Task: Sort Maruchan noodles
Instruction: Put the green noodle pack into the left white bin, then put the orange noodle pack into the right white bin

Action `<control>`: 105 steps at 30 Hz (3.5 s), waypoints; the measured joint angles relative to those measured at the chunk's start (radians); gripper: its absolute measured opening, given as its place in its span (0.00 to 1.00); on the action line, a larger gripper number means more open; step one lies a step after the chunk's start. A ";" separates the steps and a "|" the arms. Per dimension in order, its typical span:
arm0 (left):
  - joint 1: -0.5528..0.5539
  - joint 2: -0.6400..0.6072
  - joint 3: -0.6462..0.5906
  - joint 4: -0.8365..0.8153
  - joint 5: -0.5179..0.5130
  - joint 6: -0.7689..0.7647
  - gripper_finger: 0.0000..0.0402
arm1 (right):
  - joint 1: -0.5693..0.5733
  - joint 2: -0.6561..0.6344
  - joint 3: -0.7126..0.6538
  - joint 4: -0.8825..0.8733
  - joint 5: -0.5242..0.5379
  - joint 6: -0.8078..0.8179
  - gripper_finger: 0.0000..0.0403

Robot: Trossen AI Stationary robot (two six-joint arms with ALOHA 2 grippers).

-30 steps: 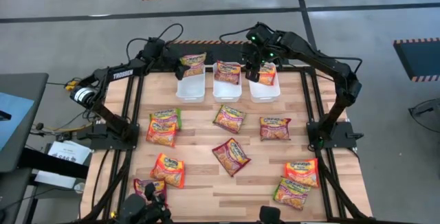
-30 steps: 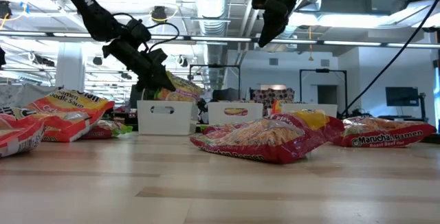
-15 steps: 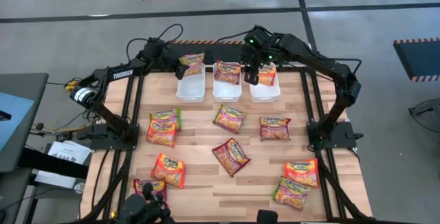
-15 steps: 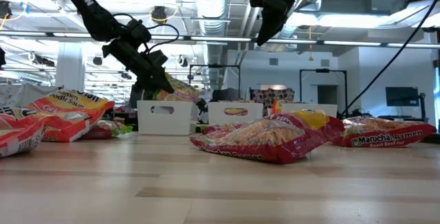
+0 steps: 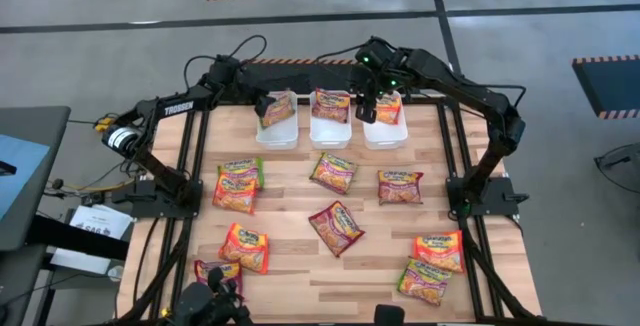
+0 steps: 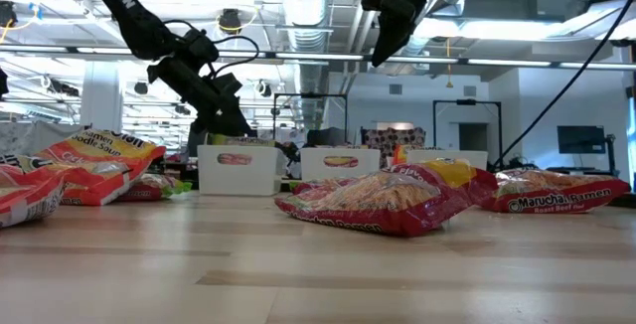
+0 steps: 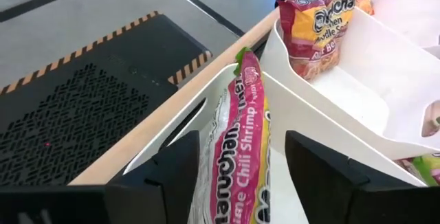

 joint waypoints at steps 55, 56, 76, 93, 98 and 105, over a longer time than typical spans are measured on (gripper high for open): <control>-0.736 -0.091 0.264 -0.789 0.440 0.112 0.50 | 0.537 -0.237 -0.586 -0.212 -0.107 0.703 0.41; -0.752 -0.091 0.264 -0.784 0.425 0.104 0.50 | 0.572 -0.263 -0.610 -0.205 -0.085 0.754 0.41; -0.941 -0.090 0.263 -0.729 0.203 -0.047 0.50 | 1.052 -0.346 -0.748 -0.214 -0.066 1.390 0.41; -1.012 -0.090 0.263 -0.646 0.158 -0.112 0.50 | 1.261 -0.229 -0.796 -0.183 -0.081 1.500 0.60; -1.013 -0.090 0.263 -0.642 0.156 -0.112 0.50 | 1.256 -0.225 -0.797 -0.151 -0.079 1.424 0.60; -1.013 -0.090 0.263 -0.638 0.140 -0.113 0.50 | 1.234 -0.273 -0.818 -0.125 -0.068 1.314 0.60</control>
